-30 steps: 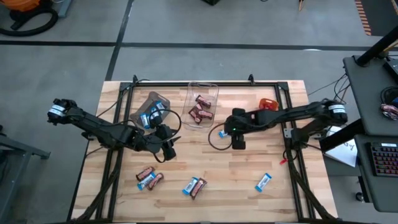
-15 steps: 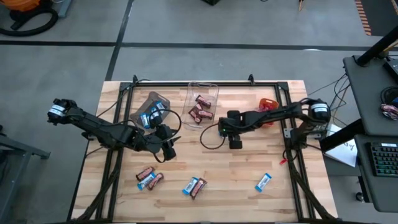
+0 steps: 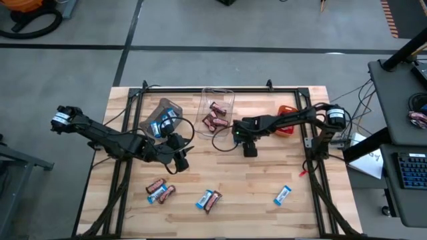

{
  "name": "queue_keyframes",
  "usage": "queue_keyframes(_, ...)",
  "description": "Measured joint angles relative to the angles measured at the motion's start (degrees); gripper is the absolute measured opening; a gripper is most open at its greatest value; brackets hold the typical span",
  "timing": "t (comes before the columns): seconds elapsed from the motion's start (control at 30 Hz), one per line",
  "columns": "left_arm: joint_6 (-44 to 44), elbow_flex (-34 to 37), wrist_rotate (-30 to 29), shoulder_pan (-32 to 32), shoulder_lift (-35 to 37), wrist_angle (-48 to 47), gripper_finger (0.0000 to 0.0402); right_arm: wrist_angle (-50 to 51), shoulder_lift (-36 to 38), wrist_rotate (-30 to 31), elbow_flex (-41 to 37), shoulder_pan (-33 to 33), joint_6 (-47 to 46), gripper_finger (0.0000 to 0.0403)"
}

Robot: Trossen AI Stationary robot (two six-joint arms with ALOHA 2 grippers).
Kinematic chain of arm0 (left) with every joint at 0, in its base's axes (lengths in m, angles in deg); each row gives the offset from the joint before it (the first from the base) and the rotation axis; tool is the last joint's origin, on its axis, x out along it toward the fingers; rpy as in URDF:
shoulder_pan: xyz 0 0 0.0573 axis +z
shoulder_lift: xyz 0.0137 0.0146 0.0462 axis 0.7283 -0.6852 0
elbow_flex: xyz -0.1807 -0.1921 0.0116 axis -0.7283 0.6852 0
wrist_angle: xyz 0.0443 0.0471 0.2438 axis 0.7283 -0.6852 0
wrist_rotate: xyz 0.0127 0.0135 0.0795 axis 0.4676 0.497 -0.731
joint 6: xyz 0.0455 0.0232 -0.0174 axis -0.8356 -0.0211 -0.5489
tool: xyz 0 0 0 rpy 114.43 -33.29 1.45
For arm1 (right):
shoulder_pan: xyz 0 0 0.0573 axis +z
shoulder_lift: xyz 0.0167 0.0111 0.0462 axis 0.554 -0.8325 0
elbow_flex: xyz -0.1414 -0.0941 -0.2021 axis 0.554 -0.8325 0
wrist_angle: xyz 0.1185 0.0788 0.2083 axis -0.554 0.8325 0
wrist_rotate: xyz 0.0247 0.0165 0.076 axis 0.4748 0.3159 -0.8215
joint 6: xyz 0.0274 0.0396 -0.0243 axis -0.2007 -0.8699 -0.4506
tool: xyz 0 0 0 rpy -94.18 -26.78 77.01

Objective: Sort candy
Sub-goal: Put the blue chocolate into the black bin

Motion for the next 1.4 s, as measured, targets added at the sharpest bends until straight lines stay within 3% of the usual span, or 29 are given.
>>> queue_keyframes(0.17,-0.01,0.09,0.00,0.00,0.00,0.03,0.0121,-0.08,-1.75,-1.84,0.12,-0.11,0.14,0.0156)
queue_keyframes(0.57,0.00,0.09,-0.02,0.02,0.00,0.08,0.0121,-0.48,0.16,-2.65,-0.13,-0.11,-0.01,0.0034)
queue_keyframes(0.73,0.01,0.09,-0.02,0.00,0.00,0.10,0.0121,0.15,2.44,-6.21,-0.34,0.11,-0.34,0.0011)
queue_keyframes(1.03,1.84,0.11,-0.01,-0.07,0.00,1.27,0.0121,-1.19,9.91,-7.15,-0.51,3.01,-4.26,0.0008)
queue_keyframes(1.23,0.56,2.06,0.13,-0.79,0.00,9.61,0.0121,-14.14,15.05,-5.25,-4.37,8.20,-8.61,0.0008)
queue_keyframes(1.4,-3.61,8.35,2.17,-1.14,-0.01,24.47,0.0121,-33.41,17.42,5.23,-9.72,14.75,-9.75,0.0008)
